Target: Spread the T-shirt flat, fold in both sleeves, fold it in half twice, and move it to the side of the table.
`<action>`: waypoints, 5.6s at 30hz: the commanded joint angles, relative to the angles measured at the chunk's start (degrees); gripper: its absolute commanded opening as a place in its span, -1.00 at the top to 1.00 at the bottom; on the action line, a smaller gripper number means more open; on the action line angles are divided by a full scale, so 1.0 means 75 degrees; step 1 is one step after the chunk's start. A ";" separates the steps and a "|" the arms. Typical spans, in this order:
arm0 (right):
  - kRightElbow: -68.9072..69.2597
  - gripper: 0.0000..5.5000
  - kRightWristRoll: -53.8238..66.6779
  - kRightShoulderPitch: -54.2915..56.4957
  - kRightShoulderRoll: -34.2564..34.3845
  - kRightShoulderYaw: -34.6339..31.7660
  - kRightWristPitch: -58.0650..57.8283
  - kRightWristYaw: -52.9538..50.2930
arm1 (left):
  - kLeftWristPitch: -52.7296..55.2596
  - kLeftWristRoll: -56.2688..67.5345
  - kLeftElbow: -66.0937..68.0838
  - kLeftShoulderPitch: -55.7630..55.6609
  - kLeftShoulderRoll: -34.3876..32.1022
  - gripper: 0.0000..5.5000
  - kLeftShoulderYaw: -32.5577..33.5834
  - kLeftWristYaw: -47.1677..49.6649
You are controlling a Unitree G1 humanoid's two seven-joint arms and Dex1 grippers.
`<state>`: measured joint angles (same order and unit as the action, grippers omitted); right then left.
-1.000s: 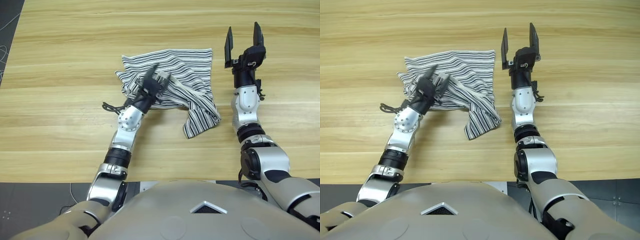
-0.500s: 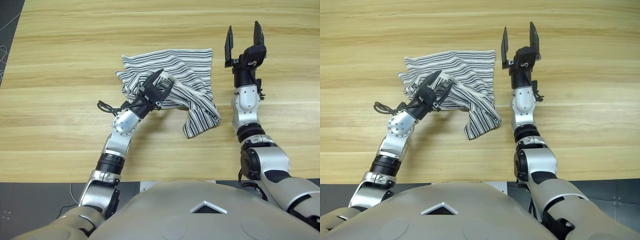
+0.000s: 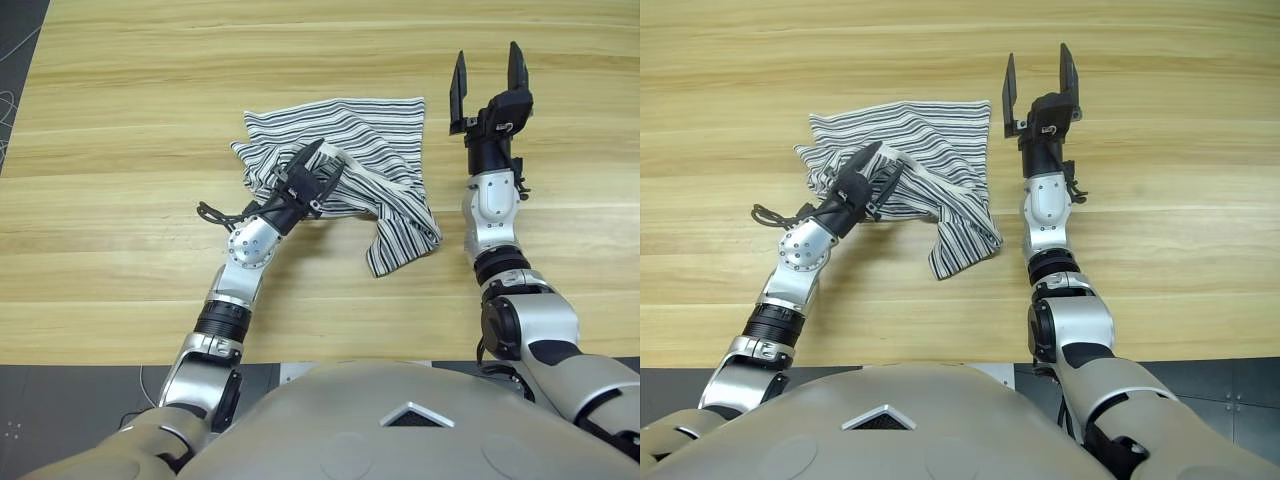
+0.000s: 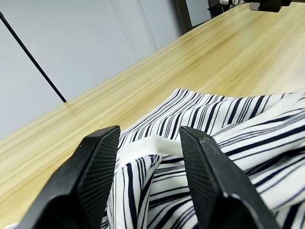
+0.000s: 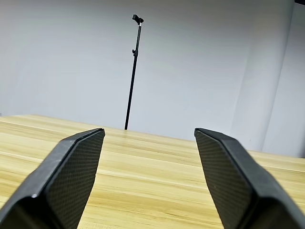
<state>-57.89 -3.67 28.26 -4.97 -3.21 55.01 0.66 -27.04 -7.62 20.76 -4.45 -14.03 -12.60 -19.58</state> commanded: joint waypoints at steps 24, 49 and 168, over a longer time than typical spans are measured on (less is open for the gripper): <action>-0.0005 -0.27 -0.0121 0.0073 0.0038 0.0047 0.0070 -0.0043 | 0.0256 -0.0660 0.0748 -0.0367 -0.0058 0.79 -0.0065 0.0468; 0.5283 -0.27 0.3558 -0.2408 -0.1715 0.1226 -0.3961 0.7059 | 0.1083 0.0384 -0.5388 0.3709 -0.3145 0.95 0.0573 -0.2176; 0.8107 -0.42 0.2069 -0.3778 -0.5545 0.2082 -0.6202 0.9596 | 0.1563 0.1560 -0.7758 0.7705 -0.5512 0.96 0.1358 -0.4510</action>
<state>1.19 9.99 1.17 -45.09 13.88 9.62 71.70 -16.18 1.65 -35.65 52.52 -54.50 -3.56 -52.36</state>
